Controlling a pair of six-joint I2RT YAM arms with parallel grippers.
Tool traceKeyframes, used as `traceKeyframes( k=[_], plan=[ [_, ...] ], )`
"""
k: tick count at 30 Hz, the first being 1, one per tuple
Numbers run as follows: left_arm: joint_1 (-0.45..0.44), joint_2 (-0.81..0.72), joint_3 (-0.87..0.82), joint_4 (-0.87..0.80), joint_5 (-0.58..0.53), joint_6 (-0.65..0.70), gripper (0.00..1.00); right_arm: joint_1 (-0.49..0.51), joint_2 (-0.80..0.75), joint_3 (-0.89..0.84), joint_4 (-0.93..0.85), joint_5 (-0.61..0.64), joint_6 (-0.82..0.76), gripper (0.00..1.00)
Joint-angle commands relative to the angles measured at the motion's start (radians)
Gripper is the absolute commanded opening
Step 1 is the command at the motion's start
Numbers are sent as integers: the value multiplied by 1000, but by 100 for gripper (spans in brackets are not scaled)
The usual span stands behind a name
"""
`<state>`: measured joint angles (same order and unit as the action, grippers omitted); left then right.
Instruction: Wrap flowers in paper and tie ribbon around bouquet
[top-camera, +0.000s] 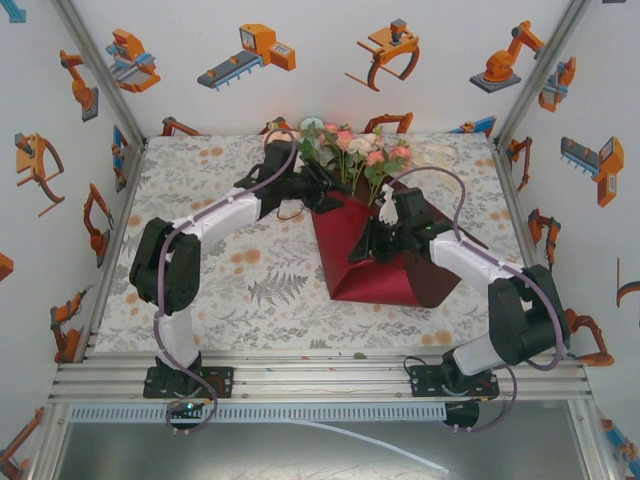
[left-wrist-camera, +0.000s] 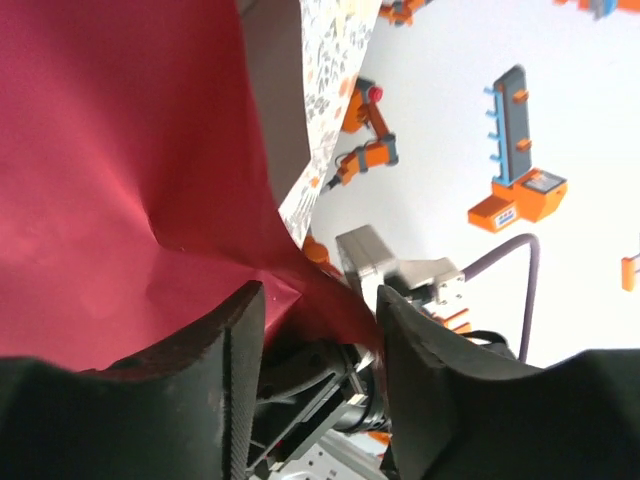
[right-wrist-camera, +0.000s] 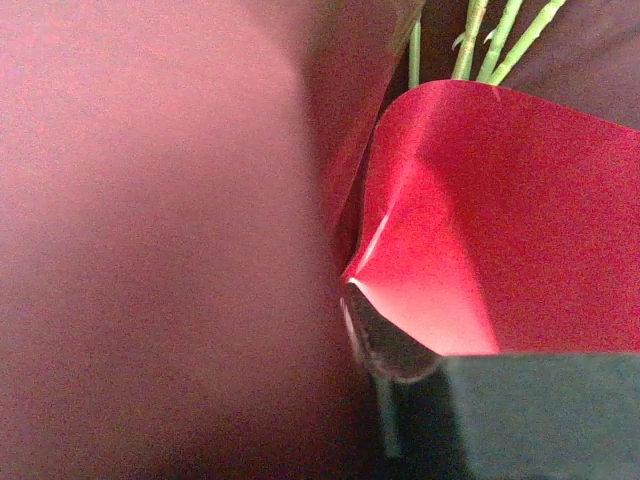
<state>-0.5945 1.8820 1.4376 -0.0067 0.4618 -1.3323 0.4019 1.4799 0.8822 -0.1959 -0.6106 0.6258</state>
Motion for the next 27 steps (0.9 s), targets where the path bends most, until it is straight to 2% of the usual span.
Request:
traceKeyframes(
  k=[1, 3, 7, 9, 12, 15, 20, 24, 27],
  plan=[
    [42, -130, -46, 19, -33, 148, 53, 2, -8, 11, -27, -33, -39, 21],
    [59, -186, -92, -37, -81, 244, 56, 2, -16, 6, -25, -52, -41, 19],
    [89, -240, -145, -216, -177, 364, 59, 0, -36, -32, -39, -57, -75, 20],
    [86, -238, -154, -273, -231, 414, 60, 1, -37, -53, -52, -46, -92, 30],
    [71, -201, -157, -291, -262, 443, 60, 0, -26, -54, -80, 2, -109, 54],
    [55, -141, -143, -261, -255, 442, 60, 1, -12, -34, -94, 12, -110, 59],
    [36, 0, -68, -229, -229, 432, 41, 0, -37, 3, -106, 29, -108, 58],
    [31, 95, -23, -192, -199, 417, 36, -7, -65, 22, -108, 54, -108, 59],
    [24, 141, -10, -146, -168, 394, 33, -10, -88, 35, -135, 41, -117, 65]
  ],
)
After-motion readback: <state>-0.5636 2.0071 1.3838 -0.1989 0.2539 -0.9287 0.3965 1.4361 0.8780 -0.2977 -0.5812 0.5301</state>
